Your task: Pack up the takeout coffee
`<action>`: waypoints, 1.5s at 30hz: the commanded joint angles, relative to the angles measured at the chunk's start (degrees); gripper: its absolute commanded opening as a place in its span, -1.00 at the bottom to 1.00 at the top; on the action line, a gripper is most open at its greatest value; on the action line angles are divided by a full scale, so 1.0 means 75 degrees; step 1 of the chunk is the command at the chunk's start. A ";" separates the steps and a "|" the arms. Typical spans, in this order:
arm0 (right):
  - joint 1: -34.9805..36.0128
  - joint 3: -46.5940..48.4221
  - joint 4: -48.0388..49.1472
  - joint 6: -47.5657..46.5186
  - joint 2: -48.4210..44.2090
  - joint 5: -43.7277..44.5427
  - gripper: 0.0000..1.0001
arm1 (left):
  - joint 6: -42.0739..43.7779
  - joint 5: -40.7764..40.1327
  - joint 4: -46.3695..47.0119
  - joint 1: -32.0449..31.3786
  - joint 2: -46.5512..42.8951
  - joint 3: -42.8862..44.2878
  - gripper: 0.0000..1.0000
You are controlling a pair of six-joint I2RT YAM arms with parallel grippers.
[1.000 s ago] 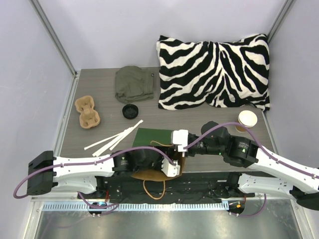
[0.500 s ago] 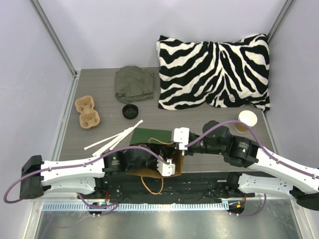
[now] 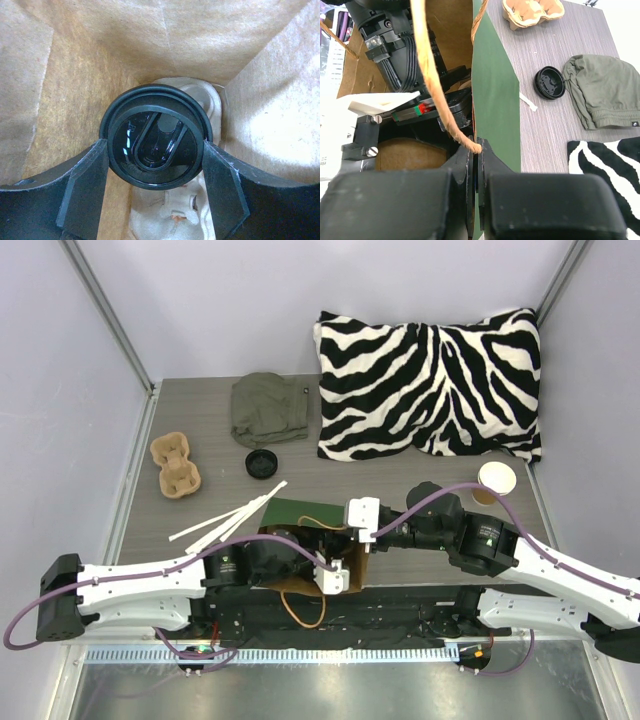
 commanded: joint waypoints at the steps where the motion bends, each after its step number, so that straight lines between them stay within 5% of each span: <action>1: 0.0073 0.0155 0.0134 -0.0063 -0.0098 -0.0413 -0.98 | 0.0146 -0.0203 0.0400 0.0054 0.0014 -0.0040 -1.00; 25: 0.0050 0.0190 0.0193 0.0323 0.0055 -0.0413 -0.98 | -0.0147 -0.0660 -0.1676 -0.0074 0.1995 0.1846 -1.00; 45: -0.0020 0.0096 0.0006 0.0042 0.0218 0.0522 -0.98 | -0.0416 -0.0227 -0.1360 -0.0075 0.0238 0.1530 -1.00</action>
